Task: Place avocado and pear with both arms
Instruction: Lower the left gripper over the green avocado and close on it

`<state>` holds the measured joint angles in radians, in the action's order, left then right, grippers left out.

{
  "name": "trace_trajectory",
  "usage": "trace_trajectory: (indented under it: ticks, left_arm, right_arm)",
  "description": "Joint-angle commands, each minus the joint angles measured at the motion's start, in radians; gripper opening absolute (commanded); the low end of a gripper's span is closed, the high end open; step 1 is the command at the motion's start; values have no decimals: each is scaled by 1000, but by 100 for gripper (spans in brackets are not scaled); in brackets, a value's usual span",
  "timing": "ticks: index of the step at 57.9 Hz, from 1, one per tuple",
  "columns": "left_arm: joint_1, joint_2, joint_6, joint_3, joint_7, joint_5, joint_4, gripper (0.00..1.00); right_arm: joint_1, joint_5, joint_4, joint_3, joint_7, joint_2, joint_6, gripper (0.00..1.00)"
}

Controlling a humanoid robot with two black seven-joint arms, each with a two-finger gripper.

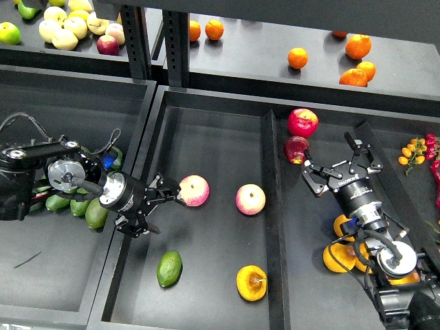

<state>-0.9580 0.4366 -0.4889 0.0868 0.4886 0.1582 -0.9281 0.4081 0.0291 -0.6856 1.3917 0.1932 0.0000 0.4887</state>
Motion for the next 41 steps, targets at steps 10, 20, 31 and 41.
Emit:
trace_trajectory:
  ticks: [10,20,31,41]
  left_arm:
    - [16,-68,0,-33,0,44,28,92]
    - [18,-111,0,-56,0,46,58,92]
    - [33,-114,0,-79,0,63,61,92]
    - [61,-122,0,-81,0,76,64,92]
  right_arm:
    - [0,0,3,0,0,0,0,99]
    - [0,0,5,0,0,0,0,99]
    - [0,0,5,3,0,0,0,99]
    - [0,0,6,6,0,0,0,99]
